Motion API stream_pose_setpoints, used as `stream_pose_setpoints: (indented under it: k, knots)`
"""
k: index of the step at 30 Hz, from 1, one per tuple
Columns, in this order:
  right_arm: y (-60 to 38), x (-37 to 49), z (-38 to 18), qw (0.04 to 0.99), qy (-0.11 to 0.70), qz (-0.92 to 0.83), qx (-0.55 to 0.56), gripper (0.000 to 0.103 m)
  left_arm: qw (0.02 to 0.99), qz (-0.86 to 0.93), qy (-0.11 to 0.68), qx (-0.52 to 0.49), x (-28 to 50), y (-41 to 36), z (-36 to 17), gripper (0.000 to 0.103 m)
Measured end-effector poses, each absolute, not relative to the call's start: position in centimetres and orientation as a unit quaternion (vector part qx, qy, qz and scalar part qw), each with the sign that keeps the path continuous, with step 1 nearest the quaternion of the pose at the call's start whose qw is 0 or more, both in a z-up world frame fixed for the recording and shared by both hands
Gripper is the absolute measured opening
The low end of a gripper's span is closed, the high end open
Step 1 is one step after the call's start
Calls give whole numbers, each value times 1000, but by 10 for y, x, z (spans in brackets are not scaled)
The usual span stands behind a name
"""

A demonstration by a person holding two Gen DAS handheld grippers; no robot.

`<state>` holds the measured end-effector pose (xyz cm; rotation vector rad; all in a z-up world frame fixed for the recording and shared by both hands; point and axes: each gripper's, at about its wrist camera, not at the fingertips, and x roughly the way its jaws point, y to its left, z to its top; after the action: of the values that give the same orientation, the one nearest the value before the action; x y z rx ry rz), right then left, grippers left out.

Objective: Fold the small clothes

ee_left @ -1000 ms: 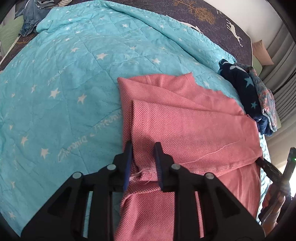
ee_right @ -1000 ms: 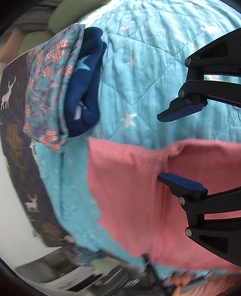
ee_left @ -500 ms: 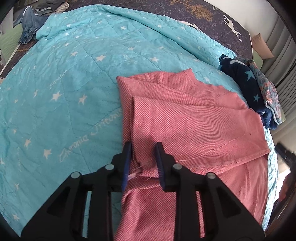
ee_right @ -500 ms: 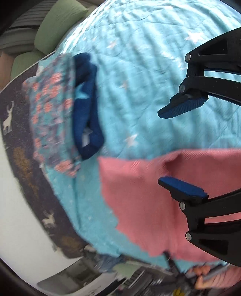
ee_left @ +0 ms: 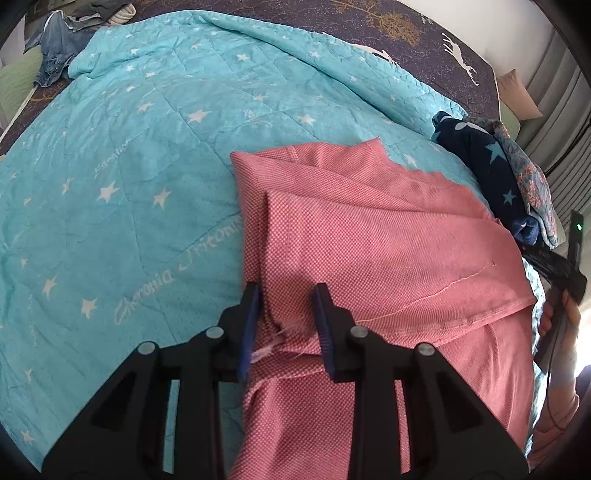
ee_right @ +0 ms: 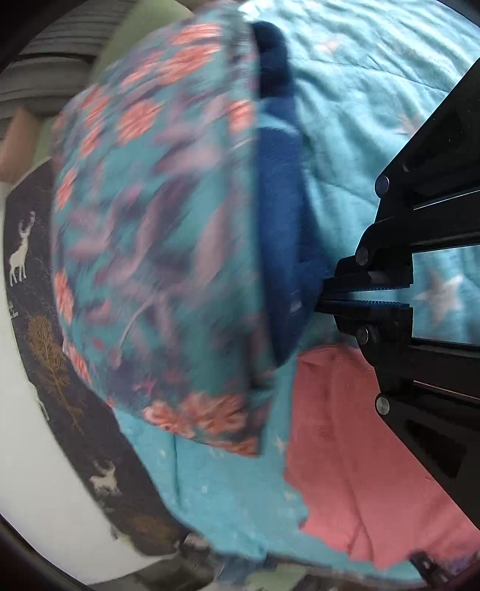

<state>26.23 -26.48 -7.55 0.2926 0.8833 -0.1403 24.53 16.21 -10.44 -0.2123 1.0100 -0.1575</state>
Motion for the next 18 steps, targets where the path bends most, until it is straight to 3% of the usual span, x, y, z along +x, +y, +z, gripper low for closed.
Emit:
stream_pose_setpoints:
  k: [5,6,10,13,18]
  knots:
    - [-260,232,-63,883,433,41,178,11,871,-72,478,-91,246,154,-103,41]
    - [-254,228,-63,878,440,67,175,17,872,-70,476,-84,245,153,-104,41]
    - [-243,216,-85,875,475,22,90,24,875,-64,474,-72,240,153,-102,41]
    - [-271,193,-87,881,457,-56,105,11,873,-49,479,-78,230,161,-97,44]
    - [-289,137,-74,878,441,-13,185,15,879,-57,463,-94,197,169,-85,50]
